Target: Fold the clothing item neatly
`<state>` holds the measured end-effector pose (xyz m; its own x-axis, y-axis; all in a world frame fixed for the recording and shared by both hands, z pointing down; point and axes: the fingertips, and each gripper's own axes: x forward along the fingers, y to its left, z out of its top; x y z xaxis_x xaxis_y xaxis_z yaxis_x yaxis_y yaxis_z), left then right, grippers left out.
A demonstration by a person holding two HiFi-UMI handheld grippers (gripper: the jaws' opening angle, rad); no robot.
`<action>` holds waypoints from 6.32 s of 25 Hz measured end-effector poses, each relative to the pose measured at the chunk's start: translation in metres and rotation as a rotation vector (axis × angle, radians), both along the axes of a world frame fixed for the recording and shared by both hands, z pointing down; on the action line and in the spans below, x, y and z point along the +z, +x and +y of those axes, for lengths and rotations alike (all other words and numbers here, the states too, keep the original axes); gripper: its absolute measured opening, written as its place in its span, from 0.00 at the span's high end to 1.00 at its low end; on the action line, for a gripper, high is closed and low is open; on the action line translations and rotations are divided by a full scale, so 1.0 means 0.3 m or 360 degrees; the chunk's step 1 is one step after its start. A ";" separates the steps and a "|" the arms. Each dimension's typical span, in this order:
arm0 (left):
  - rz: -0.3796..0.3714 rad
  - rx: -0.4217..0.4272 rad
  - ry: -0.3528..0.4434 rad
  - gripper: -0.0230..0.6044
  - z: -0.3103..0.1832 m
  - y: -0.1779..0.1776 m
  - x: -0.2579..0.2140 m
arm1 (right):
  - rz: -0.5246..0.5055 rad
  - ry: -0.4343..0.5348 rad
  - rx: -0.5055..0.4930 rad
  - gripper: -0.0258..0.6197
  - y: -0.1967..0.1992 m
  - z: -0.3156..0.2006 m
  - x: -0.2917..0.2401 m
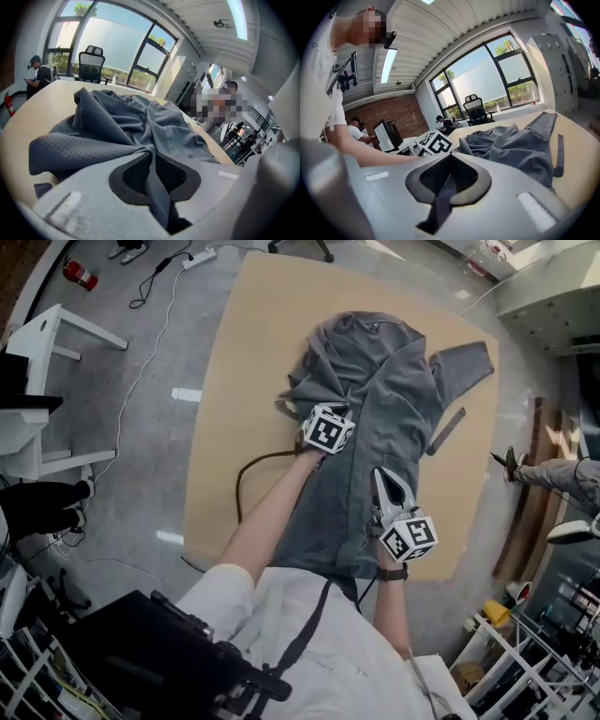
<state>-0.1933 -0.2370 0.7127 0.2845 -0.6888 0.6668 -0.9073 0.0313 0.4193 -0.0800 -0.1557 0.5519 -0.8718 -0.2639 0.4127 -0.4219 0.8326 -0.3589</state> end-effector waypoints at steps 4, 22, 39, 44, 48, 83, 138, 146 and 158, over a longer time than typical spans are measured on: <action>0.0022 -0.0016 0.0020 0.80 0.042 -0.007 -0.035 | 0.0025 0.0030 -0.0045 0.95 -0.025 -0.019 0.008; -0.0107 -0.0623 -0.0041 0.79 0.664 -0.417 -0.064 | 0.0717 0.0500 -0.0910 0.75 -0.792 0.082 0.464; -0.0062 -0.0758 -0.0032 0.79 0.770 -0.446 -0.071 | 0.0870 0.0288 -0.0351 0.92 -0.859 -0.053 0.636; -0.0072 -0.0756 0.0013 0.79 0.731 -0.430 -0.108 | 0.0464 0.0173 -0.0353 0.92 -0.826 -0.054 0.423; -0.0088 -0.0735 0.0058 0.79 0.689 -0.407 -0.164 | 0.0009 -0.0010 -0.0214 0.92 -0.712 -0.131 0.089; -0.0138 -0.0180 0.0193 0.96 0.198 0.274 -0.337 | 0.0249 0.0040 0.0319 0.88 0.414 -0.601 0.276; -0.0052 -0.0530 0.0189 0.96 0.414 0.052 -0.349 | 0.0649 0.0607 -0.0954 0.73 -0.281 -0.266 0.384; -0.0082 -0.0389 0.0165 0.95 0.326 0.096 -0.301 | 0.0503 0.0412 -0.0677 0.59 -0.123 -0.230 0.361; -0.0238 0.0101 0.0114 0.82 -0.291 0.325 -0.131 | 0.0414 0.0243 -0.0060 0.62 0.343 -0.344 0.241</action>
<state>-0.0957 -0.3244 0.6735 0.2301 -0.7197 0.6551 -0.9590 -0.0532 0.2784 0.0228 -0.2590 0.6241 -0.7524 -0.3097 0.5814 -0.4511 0.8854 -0.1122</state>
